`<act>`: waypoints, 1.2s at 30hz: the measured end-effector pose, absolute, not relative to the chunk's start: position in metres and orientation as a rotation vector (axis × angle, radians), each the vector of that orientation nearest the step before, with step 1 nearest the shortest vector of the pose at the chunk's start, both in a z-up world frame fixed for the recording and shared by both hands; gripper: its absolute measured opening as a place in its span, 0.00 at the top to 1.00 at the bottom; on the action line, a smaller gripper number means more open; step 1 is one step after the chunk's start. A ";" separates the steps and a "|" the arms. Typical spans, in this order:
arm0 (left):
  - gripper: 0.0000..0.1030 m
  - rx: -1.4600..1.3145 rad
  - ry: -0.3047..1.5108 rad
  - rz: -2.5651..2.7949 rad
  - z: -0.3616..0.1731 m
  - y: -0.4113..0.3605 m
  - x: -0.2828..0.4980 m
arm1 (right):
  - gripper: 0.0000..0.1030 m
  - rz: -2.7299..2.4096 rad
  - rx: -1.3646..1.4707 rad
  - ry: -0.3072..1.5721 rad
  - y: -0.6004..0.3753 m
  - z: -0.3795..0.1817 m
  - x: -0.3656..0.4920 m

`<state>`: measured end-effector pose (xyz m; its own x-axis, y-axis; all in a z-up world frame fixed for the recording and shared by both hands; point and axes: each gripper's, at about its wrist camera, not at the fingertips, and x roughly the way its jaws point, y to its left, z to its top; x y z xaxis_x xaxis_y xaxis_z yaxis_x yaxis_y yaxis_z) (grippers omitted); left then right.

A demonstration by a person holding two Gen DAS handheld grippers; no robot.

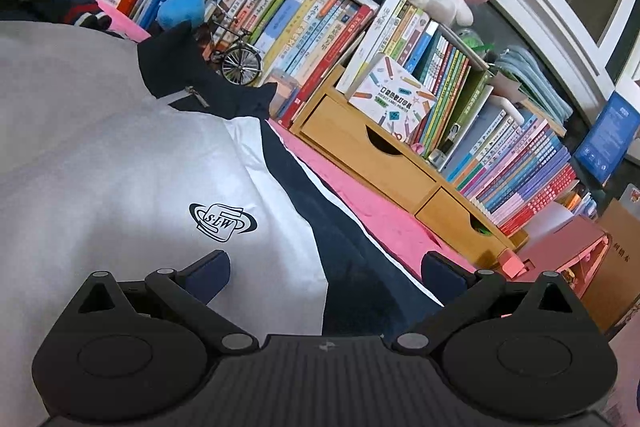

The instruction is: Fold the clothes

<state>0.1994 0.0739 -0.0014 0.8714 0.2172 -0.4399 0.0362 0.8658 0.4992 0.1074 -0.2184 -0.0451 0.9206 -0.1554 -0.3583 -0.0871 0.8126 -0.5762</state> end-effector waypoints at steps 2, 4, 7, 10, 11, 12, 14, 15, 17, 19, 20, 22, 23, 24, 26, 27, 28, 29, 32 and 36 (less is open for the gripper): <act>0.00 0.474 0.594 0.085 -0.013 0.070 0.236 | 0.00 -0.041 -0.621 0.415 -0.219 -0.045 0.109; 0.00 0.507 0.652 0.195 -0.022 0.081 0.256 | 0.00 -0.041 -0.615 0.423 -0.220 -0.045 0.110; 0.13 0.506 0.668 0.449 -0.008 0.133 0.274 | 0.00 -0.042 -0.614 0.423 -0.221 -0.045 0.110; 0.16 0.421 0.615 0.815 0.035 0.205 0.258 | 0.00 -0.042 -0.626 0.419 -0.219 -0.047 0.109; 0.16 0.361 0.600 0.905 0.049 0.226 0.248 | 0.00 -0.038 -0.627 0.418 -0.219 -0.046 0.109; 0.16 0.298 0.589 0.947 0.062 0.244 0.239 | 0.00 -0.035 -0.627 0.416 -0.219 -0.046 0.109; 0.16 0.250 0.598 0.971 0.075 0.265 0.224 | 0.00 -0.033 -0.626 0.414 -0.219 -0.046 0.109; 0.15 0.253 0.609 0.977 0.078 0.270 0.219 | 0.00 -0.033 -0.625 0.414 -0.219 -0.046 0.109; 0.08 0.306 0.632 0.990 0.073 0.268 0.218 | 0.00 -0.033 -0.622 0.415 -0.220 -0.046 0.109; 0.06 0.331 0.646 0.991 0.067 0.265 0.215 | 0.00 -0.033 -0.621 0.419 -0.220 -0.046 0.110; 0.06 0.326 0.647 0.985 0.065 0.263 0.213 | 0.00 -0.032 -0.621 0.422 -0.219 -0.046 0.110; 0.06 0.296 0.647 0.941 0.061 0.256 0.205 | 0.00 -0.032 -0.620 0.426 -0.219 -0.046 0.110; 0.06 0.272 0.653 0.886 0.060 0.250 0.200 | 0.00 -0.031 -0.620 0.428 -0.219 -0.046 0.111; 0.06 0.247 0.659 0.829 0.058 0.244 0.194 | 0.00 -0.031 -0.620 0.430 -0.219 -0.046 0.111; 0.03 0.230 0.695 0.711 0.046 0.225 0.192 | 0.00 -0.030 -0.619 0.436 -0.219 -0.046 0.111; 0.02 0.236 0.712 0.655 0.039 0.215 0.194 | 0.00 -0.029 -0.618 0.438 -0.219 -0.046 0.112; 0.00 0.243 0.729 0.600 0.031 0.206 0.195 | 0.00 -0.030 -0.618 0.439 -0.219 -0.046 0.112; 0.00 0.268 0.746 0.576 0.022 0.201 0.200 | 0.00 -0.030 -0.617 0.440 -0.219 -0.046 0.112; 0.00 0.327 0.791 0.622 -0.001 0.204 0.218 | 0.00 -0.029 -0.615 0.444 -0.219 -0.046 0.113; 0.00 0.107 0.795 0.776 -0.006 0.272 0.235 | 0.00 -0.030 -0.619 0.443 -0.219 -0.046 0.113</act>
